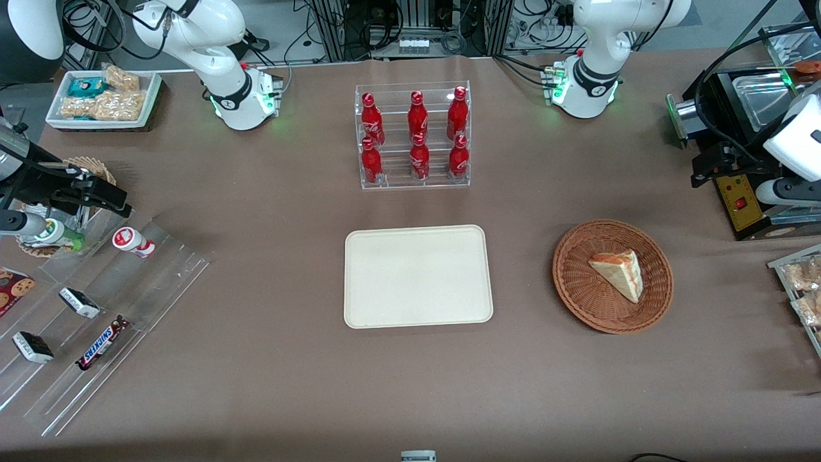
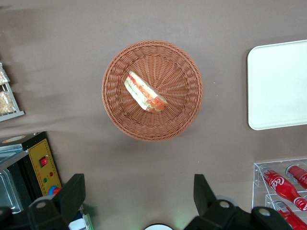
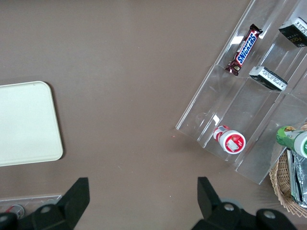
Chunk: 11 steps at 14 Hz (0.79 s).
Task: Place sandwich from basket to tray
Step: 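Move the open left gripper over the sandwich in the wicker basket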
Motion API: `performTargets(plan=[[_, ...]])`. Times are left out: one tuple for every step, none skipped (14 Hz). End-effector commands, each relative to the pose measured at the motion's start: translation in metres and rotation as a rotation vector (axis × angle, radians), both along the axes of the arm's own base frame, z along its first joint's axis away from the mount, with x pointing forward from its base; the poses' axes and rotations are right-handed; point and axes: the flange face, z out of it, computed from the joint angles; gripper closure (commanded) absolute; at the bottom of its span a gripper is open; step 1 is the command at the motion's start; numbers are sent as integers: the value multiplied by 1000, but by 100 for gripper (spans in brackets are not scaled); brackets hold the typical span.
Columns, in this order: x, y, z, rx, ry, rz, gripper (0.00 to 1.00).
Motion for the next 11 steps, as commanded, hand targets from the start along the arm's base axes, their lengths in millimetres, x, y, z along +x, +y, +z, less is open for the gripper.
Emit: performTargets(plan=[[0,-2,-2,4,7,8,0],[0,-4,-3,4,8,5,0],[1,-5,-3,4,8,2,0],[2,-5,-5,4,11,2,0],[2,-5,-6,4,14,0,0],[1,-5,-7,4,24,-1,0],[2,-5,-9,4,24,-1,0],[8,-4,-16,6,30,0,0],[12,-2,-21,4,28,3,0],[17,-3,-38,7,49,2,0],[20,-5,-53,7,56,0,0]])
